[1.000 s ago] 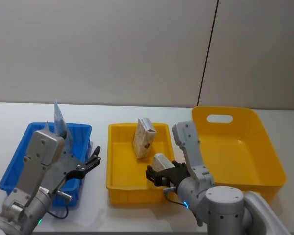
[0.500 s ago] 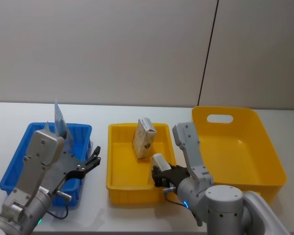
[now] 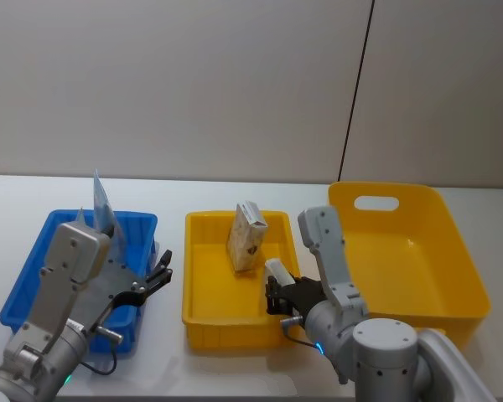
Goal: Bimanual collaborative sorting of washing and personal care products
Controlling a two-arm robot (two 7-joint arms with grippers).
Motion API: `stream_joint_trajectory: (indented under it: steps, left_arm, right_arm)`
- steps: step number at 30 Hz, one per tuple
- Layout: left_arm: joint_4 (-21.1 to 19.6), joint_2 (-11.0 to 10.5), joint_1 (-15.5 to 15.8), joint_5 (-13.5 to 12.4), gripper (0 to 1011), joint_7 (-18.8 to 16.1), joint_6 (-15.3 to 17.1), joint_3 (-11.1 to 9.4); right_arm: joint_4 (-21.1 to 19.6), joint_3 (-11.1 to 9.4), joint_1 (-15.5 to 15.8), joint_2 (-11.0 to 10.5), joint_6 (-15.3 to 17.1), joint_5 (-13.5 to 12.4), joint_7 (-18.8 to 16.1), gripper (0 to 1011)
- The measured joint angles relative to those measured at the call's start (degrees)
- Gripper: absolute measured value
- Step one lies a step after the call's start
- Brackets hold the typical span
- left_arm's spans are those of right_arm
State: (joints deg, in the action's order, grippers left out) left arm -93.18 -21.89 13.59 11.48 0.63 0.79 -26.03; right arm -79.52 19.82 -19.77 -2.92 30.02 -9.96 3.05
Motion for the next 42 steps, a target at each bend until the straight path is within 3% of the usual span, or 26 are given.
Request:
stream_joint_trajectory:
  steps: [10, 16, 34, 42]
  left_arm:
    - [0.0, 0.0, 0.0, 0.0, 1001, 0.0, 0.0, 0.0]
    - [0.0, 0.0, 0.0, 0.0, 1001, 0.0, 0.0, 0.0]
    - [0.0, 0.0, 0.0, 0.0, 1001, 0.0, 0.0, 0.0]
    - [0.0, 0.0, 0.0, 0.0, 1001, 0.0, 0.0, 0.0]
  right_arm:
    - [-1.46, 0.22, 0.9, -0.54, -5.48, 1.43, -0.06, 83]
    - [-2.72, 0.23, 1.47, -0.97, -9.85, 2.09, -0.69, 46]
    - [-6.4, -1.25, 2.98, -2.1, -23.63, 2.99, -2.95, 36]
    - [-9.23, -3.17, 3.93, -2.6, -25.69, 4.05, -1.58, 35]
